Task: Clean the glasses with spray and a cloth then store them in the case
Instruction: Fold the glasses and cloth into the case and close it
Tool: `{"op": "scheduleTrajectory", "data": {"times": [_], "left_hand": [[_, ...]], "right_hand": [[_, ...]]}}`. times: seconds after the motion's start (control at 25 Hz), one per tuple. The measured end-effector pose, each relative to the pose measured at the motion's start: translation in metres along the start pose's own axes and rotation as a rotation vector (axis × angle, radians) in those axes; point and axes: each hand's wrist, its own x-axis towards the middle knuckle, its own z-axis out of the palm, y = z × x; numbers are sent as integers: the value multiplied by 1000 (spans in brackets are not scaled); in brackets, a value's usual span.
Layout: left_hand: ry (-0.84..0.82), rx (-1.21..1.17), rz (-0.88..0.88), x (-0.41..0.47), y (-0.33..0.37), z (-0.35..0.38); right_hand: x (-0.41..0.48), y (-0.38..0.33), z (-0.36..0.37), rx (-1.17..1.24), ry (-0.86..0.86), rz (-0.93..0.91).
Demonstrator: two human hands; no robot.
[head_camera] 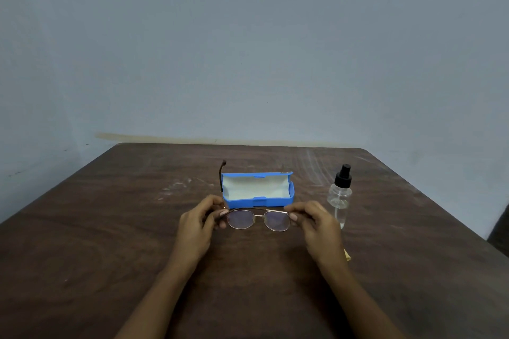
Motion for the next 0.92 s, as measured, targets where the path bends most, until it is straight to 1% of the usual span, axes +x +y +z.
{"op": "scheduleTrajectory", "data": {"times": [0.08, 0.24, 0.36, 0.6, 0.84, 0.92], "left_hand": [[-17, -121, -38, 1, -1, 0], [-105, -465, -238, 2, 1, -2], [-172, -590, -356, 1, 2, -4], [-215, -595, -444, 0, 3, -8], [-245, -622, -456, 1, 1, -10], [-263, -565, -452, 1, 1, -9]], "right_hand": [[0, 1, 0, -8, -5, -3], [0, 3, 0, -33, 7, -28], [1, 4, 1, -4, 1, -13], [0, 5, -1, 11, -2, -7], [0, 4, -3, 34, -10, 1], [0, 3, -4, 25, -22, -15]]}}
